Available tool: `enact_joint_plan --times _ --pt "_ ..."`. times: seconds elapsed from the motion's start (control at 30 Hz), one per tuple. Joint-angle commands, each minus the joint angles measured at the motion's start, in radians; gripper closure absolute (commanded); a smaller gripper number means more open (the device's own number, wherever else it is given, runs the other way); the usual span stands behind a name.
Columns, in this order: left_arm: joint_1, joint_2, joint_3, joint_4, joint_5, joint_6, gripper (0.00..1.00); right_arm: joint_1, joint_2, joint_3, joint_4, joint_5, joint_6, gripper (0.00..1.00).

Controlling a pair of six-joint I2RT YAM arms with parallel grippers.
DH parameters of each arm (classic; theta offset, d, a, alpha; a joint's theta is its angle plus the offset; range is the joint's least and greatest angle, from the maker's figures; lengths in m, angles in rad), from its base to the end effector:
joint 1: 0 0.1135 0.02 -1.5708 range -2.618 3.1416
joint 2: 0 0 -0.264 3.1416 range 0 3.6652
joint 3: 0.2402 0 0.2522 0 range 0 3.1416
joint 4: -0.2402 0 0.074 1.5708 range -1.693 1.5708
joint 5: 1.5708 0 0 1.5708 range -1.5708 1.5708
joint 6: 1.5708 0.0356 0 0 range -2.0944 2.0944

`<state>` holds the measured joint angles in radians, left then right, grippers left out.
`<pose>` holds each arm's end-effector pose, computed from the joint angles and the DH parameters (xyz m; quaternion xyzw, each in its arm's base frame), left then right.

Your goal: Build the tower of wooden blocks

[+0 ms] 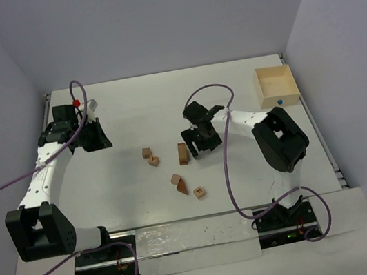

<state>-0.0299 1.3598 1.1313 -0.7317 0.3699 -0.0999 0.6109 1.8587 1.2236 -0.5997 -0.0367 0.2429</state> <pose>0.2778 -0.0212 0.2868 0.0224 0.9389 -0.1942 0.2835 0.2973 0.2098 0.1662 -0.1834 0.9686 0.0857 0.1447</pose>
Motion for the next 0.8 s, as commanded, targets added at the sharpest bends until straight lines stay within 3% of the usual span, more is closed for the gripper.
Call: enact_joint_plan --times 0.0,0.77 --pt "0.007 -0.007 0.012 0.038 0.026 0.006 0.94 0.001 0.005 0.041 0.009 -0.034 0.043 0.19" --pt "0.008 0.002 0.018 0.045 0.030 0.001 0.93 -0.026 0.091 0.125 -0.018 -0.030 0.078 0.06"
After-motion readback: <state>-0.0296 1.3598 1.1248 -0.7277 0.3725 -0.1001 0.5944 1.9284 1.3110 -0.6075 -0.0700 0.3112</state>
